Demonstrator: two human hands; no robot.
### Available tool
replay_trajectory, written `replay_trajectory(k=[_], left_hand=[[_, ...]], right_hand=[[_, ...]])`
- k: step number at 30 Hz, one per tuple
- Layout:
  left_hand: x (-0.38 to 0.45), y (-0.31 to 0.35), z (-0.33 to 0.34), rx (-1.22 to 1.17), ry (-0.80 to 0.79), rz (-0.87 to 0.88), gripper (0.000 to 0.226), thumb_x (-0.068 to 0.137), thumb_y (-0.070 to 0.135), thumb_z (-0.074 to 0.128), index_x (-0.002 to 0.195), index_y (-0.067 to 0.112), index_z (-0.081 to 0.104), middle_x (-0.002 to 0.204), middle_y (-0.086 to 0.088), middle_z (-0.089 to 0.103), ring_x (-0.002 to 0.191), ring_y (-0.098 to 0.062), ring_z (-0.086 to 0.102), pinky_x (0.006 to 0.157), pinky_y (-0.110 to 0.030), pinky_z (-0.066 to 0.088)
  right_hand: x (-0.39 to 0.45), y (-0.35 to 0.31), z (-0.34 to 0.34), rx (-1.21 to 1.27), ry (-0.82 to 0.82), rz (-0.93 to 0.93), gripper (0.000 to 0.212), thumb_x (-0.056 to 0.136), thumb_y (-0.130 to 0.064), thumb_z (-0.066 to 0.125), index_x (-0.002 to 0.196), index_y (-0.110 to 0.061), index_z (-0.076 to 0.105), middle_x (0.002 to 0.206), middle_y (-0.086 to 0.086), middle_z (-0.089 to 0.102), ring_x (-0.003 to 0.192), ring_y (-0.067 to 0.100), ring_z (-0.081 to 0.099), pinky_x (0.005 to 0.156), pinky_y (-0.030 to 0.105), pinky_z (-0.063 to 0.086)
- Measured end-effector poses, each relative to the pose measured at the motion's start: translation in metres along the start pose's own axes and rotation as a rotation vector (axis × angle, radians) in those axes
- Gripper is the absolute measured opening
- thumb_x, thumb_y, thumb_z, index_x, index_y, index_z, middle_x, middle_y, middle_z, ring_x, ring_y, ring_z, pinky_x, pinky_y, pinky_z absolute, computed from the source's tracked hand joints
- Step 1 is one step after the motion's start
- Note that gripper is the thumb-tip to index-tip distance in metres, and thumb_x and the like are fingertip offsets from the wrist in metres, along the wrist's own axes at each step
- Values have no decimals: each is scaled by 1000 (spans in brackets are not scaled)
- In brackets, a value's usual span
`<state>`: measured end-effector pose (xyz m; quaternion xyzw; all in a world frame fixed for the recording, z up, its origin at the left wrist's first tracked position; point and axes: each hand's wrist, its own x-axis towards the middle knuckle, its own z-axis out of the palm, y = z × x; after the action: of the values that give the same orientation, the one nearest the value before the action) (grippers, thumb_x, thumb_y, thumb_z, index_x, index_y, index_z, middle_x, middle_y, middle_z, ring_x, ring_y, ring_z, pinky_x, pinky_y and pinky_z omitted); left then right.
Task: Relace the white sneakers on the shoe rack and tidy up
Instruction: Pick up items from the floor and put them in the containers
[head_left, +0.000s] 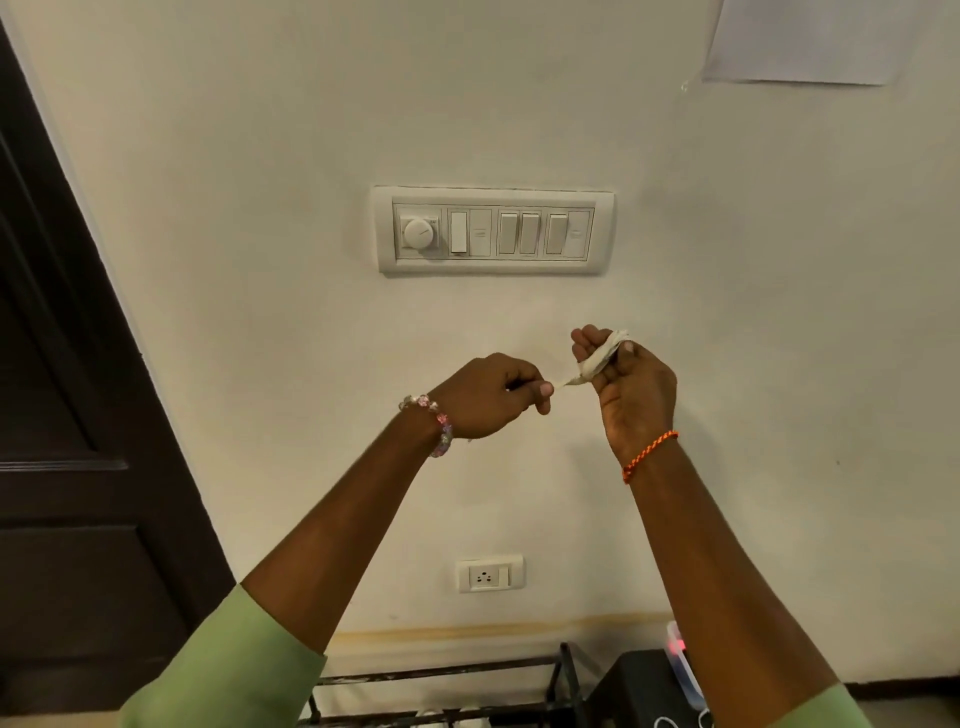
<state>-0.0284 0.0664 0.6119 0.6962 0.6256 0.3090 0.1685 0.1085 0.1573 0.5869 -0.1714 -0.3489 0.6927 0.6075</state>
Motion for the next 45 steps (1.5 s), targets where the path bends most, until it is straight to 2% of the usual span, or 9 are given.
replay_trajectory(k=[7,13,16,24,28,36,40,43,45], left_hand=[[1,8,-35,0,140,87,25,95,31,55,81,15,68,62,7,57,49,-3,50,54,-13,43],[6,7,-44,-66,279,112,11,83,31,69,82,20,72,68,11,67,56,0,61,59,-7,45],[8,-3,-35,-186,355,81,5,81,25,73,81,20,74,70,8,69,57,-3,63,61,-11,49],[3,-7,6,-443,273,0,13,92,13,59,95,6,70,71,6,69,55,-2,63,55,-10,43],[12,-4,-3,-450,502,75,10,89,15,63,90,11,72,73,1,69,61,-11,64,60,-22,52],[13,-4,0,-363,574,76,5,84,22,70,83,19,74,68,8,69,55,-8,60,60,-23,53],[11,-2,15,-488,419,-45,12,89,15,64,87,7,73,68,2,68,51,-7,60,55,-18,50],[4,2,29,-625,305,-200,19,94,11,55,99,-2,69,73,0,66,47,0,58,45,-9,39],[2,3,34,-639,280,-264,22,96,14,53,104,2,68,78,1,67,49,1,59,48,-11,38]], right_hand=[[-15,5,-7,-557,-92,13,32,101,-10,34,96,7,61,90,21,68,80,26,70,78,32,57],[-36,-10,3,-714,-319,224,72,101,-46,17,83,5,66,70,19,69,64,30,69,61,32,58],[-42,-19,10,-540,-339,267,76,100,-50,16,73,2,65,63,16,66,52,26,63,56,31,55],[-42,-34,14,-55,-442,542,85,94,-60,21,75,6,72,66,12,64,49,16,59,49,22,51],[-44,-32,12,-172,-444,600,81,96,-57,21,67,1,69,52,4,52,42,13,48,43,20,44],[-40,-34,12,-484,-409,520,69,96,-57,26,55,-7,52,41,-3,29,31,6,24,32,16,23],[-34,-30,14,-181,-369,414,63,98,-46,29,61,-5,59,43,-1,38,35,9,41,39,16,37],[-29,-21,14,73,-343,338,60,98,-38,32,77,3,70,67,11,62,65,23,65,66,30,56],[-28,-15,10,133,-330,322,62,97,-39,33,81,6,73,83,17,69,77,28,69,71,33,58]])
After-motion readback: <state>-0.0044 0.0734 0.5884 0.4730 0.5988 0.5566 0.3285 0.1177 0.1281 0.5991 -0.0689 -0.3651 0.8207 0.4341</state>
